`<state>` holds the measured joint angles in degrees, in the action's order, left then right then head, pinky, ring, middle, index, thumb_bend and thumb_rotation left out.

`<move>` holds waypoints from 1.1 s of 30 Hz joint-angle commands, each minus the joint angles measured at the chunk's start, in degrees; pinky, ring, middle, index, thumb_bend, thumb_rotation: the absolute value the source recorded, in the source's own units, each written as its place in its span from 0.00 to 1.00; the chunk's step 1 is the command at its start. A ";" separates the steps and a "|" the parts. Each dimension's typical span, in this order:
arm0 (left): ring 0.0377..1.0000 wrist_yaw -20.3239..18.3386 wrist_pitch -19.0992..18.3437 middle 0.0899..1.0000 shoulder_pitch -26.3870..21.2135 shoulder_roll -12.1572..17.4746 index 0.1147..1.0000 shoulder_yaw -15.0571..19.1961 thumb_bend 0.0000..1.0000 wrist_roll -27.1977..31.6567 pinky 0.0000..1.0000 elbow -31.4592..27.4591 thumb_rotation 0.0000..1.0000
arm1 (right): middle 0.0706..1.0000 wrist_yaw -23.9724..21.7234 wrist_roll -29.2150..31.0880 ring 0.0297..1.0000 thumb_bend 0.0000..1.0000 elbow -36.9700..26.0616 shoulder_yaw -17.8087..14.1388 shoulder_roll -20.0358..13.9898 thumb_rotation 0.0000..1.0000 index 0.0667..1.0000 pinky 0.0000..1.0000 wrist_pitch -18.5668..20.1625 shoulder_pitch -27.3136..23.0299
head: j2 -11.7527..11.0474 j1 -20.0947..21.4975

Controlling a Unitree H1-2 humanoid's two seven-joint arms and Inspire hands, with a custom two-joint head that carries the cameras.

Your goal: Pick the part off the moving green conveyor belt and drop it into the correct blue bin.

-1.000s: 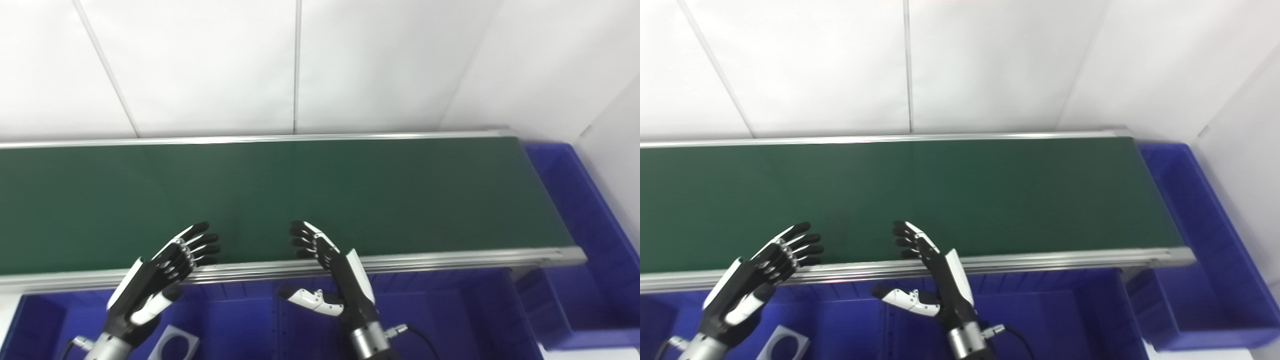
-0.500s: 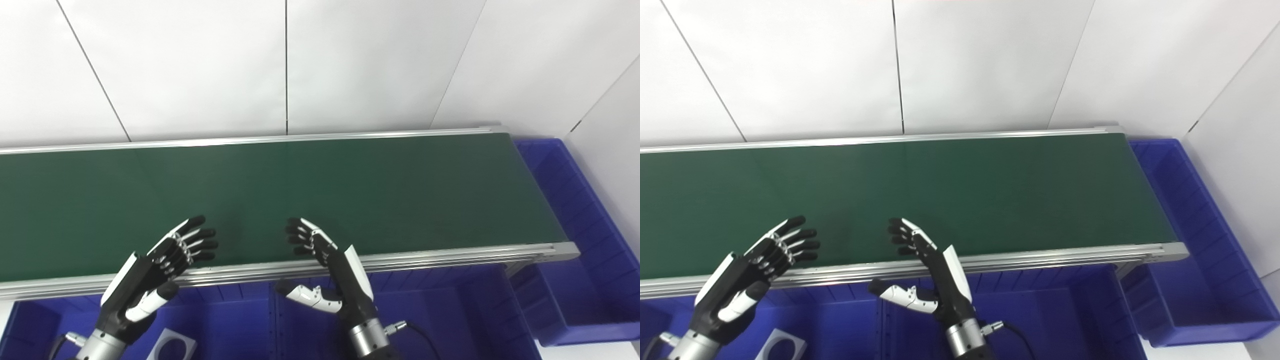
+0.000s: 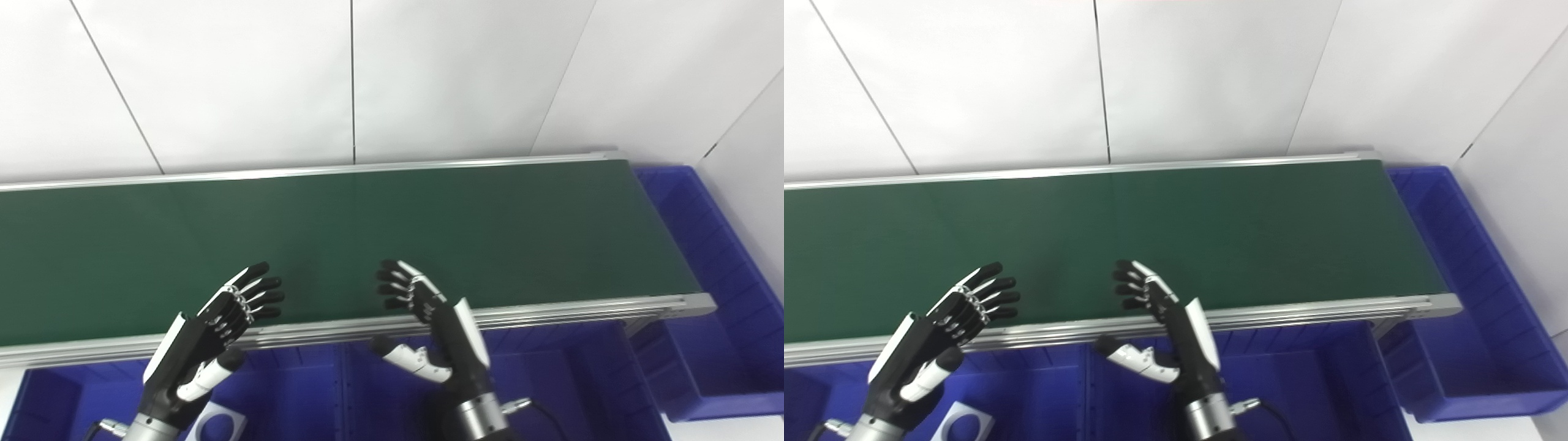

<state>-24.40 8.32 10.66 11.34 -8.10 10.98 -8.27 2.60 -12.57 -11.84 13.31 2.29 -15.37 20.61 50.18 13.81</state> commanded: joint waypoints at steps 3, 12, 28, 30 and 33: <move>0.81 1.41 0.26 0.84 0.06 -0.92 0.87 -0.71 0.80 -1.18 0.77 -2.42 0.68 | 0.80 -1.15 1.36 0.75 0.72 -3.43 -0.51 -0.93 0.60 0.84 0.68 0.58 0.12 | 0.60 -1.72; 0.79 3.49 -0.42 0.82 0.71 -3.21 0.86 -1.59 0.83 -2.82 0.75 -3.90 0.68 | 0.80 -2.28 2.53 0.75 0.71 -5.39 -1.61 -2.28 0.59 0.84 0.67 1.84 0.55 | 1.66 -4.10; 0.77 6.83 0.50 0.80 1.92 -5.72 0.84 -2.55 0.80 -5.13 0.73 -4.59 0.63 | 0.79 -3.24 3.91 0.74 0.72 -7.18 -1.88 -3.82 0.58 0.85 0.66 2.30 1.84 | 1.62 -6.45; 0.77 6.89 0.41 0.79 2.07 -5.80 0.84 -2.53 0.80 -4.99 0.73 -4.81 0.61 | 0.79 -3.26 4.01 0.74 0.72 -7.34 -1.82 -3.88 0.58 0.85 0.66 2.41 1.98 | 1.49 -6.58; 0.77 6.95 0.52 0.79 2.30 -5.75 0.83 -2.61 0.79 -5.03 0.73 -5.16 0.61 | 0.79 -3.39 4.23 0.74 0.71 -7.66 -1.72 -4.09 0.57 0.85 0.66 2.72 2.29 | 1.19 -7.06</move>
